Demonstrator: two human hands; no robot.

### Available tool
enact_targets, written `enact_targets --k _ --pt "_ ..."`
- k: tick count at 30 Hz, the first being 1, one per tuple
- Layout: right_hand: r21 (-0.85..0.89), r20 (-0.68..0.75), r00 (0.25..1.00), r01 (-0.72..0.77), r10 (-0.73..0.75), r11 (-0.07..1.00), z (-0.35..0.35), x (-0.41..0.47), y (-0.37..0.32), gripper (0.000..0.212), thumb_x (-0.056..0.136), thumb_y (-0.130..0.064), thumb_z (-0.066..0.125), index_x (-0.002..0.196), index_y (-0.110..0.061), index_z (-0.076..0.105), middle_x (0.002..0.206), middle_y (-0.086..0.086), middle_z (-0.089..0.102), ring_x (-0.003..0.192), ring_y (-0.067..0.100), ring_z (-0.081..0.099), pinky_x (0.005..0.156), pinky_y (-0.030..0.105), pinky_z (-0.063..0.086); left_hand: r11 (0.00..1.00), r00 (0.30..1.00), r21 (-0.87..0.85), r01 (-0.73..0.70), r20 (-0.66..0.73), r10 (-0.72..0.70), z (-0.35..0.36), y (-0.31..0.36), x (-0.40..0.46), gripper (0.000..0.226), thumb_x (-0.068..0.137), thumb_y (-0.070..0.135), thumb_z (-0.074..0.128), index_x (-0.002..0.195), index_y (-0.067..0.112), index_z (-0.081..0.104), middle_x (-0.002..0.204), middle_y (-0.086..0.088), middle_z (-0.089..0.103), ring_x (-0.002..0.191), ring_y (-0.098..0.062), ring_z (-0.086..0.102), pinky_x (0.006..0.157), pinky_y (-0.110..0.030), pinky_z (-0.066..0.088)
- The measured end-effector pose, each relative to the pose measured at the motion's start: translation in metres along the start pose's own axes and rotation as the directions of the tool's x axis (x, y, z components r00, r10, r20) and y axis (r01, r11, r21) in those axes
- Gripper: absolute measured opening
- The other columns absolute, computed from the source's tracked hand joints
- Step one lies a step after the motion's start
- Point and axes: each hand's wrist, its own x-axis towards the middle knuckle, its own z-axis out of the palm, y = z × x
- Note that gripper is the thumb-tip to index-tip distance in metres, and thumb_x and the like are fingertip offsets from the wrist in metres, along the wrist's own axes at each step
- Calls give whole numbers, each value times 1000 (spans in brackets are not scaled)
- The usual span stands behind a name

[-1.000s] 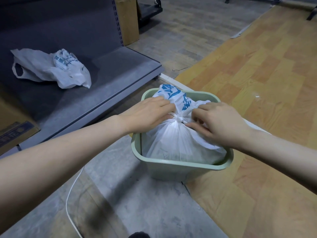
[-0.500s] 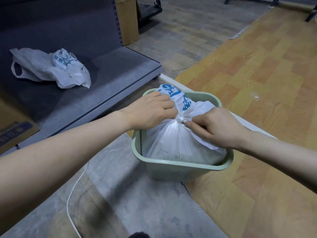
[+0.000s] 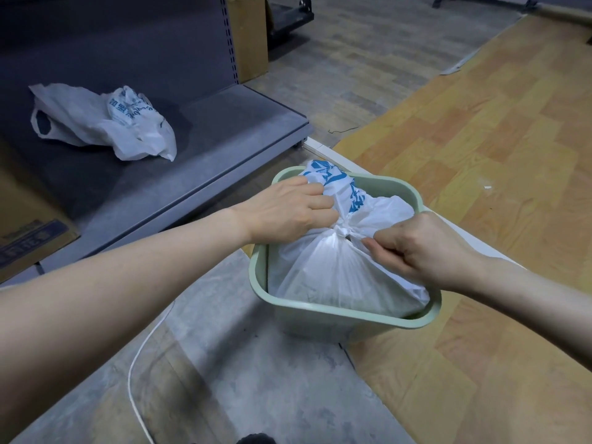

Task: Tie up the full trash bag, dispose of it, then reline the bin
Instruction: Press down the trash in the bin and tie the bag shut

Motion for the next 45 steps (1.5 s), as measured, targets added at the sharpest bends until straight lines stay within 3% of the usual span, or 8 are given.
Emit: enact_targets --k 14,17,19,24,33,36,39,45 --pt "-157 -50 997 57 -65 986 -4 0 5 56 98 -34 24 51 -10 42 42 5 40 35 25 36 36 23 20 995 995 -24 94 43 -93 6 -2 0 18 73 -4 54 69 12 60 59 -3 52 54 -23 50 57 -28 35" --pt "-172 -33 999 25 -32 985 -8 1 5 51 97 -39 27 68 -8 55 63 7 51 52 26 48 41 27 31 982 983 -81 172 73 -166 6 -1 -2 13 79 9 67 69 9 58 60 -6 52 55 -24 50 55 -25 39" --pt "-163 11 1000 -23 25 986 -9 4 5 47 93 -45 35 92 -7 63 83 10 58 67 29 55 51 33 44 965 974 -137 224 73 -216 2 0 -1 25 89 23 51 71 6 58 63 -8 54 58 -26 52 56 -28 41" --pt "-139 242 946 -187 217 972 -3 12 2 50 92 -47 47 129 -14 51 129 2 49 104 26 49 84 42 46 945 959 -165 284 50 -279 -13 -4 10 37 91 29 38 80 1 60 72 -13 58 64 -31 54 58 -37 41" --pt "-65 107 953 -277 283 959 0 19 -8 19 88 -29 59 98 -14 65 108 2 58 92 27 56 64 31 42 964 966 -60 258 16 -258 -22 -19 23 15 81 14 70 81 5 59 73 -8 61 64 -29 59 54 -29 43" --pt "-33 183 942 -279 280 960 -2 26 -10 37 89 -31 57 122 -17 52 114 2 55 101 26 55 70 36 44 970 968 -24 242 75 -240 -17 -25 26 14 85 17 66 90 5 60 82 -8 63 74 -28 60 60 -30 41" --pt "-27 319 913 -262 257 965 -6 40 -12 55 90 -29 54 141 -28 34 126 0 51 108 23 53 73 38 48 922 898 77 379 210 -386 -7 -34 34 24 98 28 42 110 10 52 100 -7 60 96 -27 53 73 -31 30" --pt "-229 414 877 -158 244 960 -8 63 -17 23 86 -17 50 106 -17 61 104 4 59 97 28 56 61 30 34 796 715 214 566 353 -604 1 -37 56 20 98 22 36 109 10 46 105 -10 63 95 -31 56 69 -36 32"
